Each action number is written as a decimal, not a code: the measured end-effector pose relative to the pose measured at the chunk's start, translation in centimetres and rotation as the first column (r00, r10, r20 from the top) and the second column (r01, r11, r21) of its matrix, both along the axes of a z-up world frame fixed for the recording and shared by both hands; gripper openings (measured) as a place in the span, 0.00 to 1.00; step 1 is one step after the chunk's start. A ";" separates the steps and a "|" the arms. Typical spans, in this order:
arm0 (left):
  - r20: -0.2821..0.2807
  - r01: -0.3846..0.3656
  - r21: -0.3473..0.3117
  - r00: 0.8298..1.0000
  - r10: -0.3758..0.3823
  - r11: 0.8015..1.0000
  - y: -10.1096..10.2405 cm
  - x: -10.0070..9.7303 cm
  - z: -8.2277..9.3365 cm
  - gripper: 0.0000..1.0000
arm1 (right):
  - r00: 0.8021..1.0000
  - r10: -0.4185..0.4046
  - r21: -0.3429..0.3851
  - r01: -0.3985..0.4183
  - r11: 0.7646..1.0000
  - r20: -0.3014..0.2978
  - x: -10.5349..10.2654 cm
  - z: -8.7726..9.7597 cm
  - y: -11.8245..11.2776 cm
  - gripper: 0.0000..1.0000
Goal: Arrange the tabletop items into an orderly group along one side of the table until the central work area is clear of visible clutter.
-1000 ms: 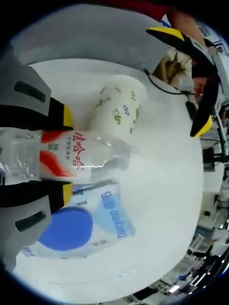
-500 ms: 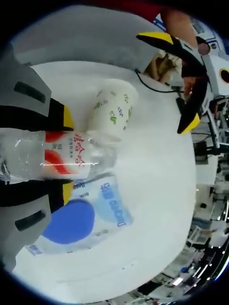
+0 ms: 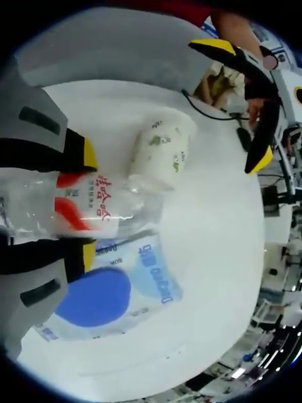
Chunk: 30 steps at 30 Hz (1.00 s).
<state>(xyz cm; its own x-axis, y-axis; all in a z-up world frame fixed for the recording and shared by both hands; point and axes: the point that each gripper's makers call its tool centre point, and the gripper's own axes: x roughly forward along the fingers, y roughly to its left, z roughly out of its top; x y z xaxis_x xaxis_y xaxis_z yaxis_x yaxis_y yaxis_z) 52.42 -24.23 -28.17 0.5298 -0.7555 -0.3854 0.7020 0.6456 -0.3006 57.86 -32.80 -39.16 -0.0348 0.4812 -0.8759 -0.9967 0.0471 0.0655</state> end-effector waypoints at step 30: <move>-0.013 -0.011 0.004 1.000 0.011 1.000 0.3 0.0 -0.6 0.83 | 0.999 0.018 -0.015 -0.017 1.000 0.038 0.3 -0.5 0.6 0.39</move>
<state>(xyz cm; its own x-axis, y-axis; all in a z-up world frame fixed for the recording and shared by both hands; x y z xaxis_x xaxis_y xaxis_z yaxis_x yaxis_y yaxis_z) 52.39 -23.97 -28.73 0.5328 -0.7482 -0.3953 0.6913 0.6543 -0.3067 58.12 -32.17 -39.61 -0.0099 0.4678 -0.8838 -0.9992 0.0302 0.0272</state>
